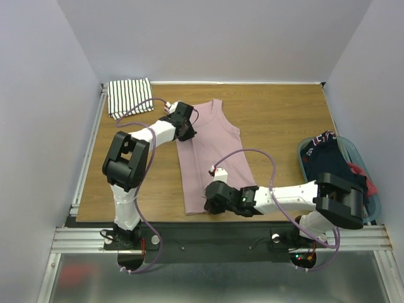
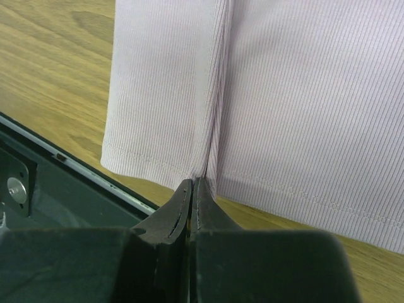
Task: Fold and stack the tank tops
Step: Fold the tank top
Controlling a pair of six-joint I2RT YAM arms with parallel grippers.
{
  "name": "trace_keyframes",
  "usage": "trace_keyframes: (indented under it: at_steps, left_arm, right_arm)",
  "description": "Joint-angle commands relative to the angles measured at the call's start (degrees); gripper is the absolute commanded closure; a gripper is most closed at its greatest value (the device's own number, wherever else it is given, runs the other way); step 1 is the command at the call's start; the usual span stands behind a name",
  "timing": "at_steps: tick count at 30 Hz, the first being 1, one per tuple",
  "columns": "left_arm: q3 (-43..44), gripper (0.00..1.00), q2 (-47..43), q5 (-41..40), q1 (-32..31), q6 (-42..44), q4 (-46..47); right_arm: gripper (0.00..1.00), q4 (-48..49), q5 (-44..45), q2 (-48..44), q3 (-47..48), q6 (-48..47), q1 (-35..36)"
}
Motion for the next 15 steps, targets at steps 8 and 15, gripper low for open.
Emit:
trace_keyframes:
  at_steps: [8, 15]
  left_arm:
    - [2.1, 1.00, 2.0, -2.1, -1.1, -0.4, 1.1]
    - [2.4, 1.00, 4.2, -2.1, -1.1, 0.4, 1.3]
  right_arm:
    - [0.99, 1.8, 2.9, -1.0, -3.0, 3.1, 0.0]
    - [0.98, 1.9, 2.1, 3.1, -2.1, 3.9, 0.0]
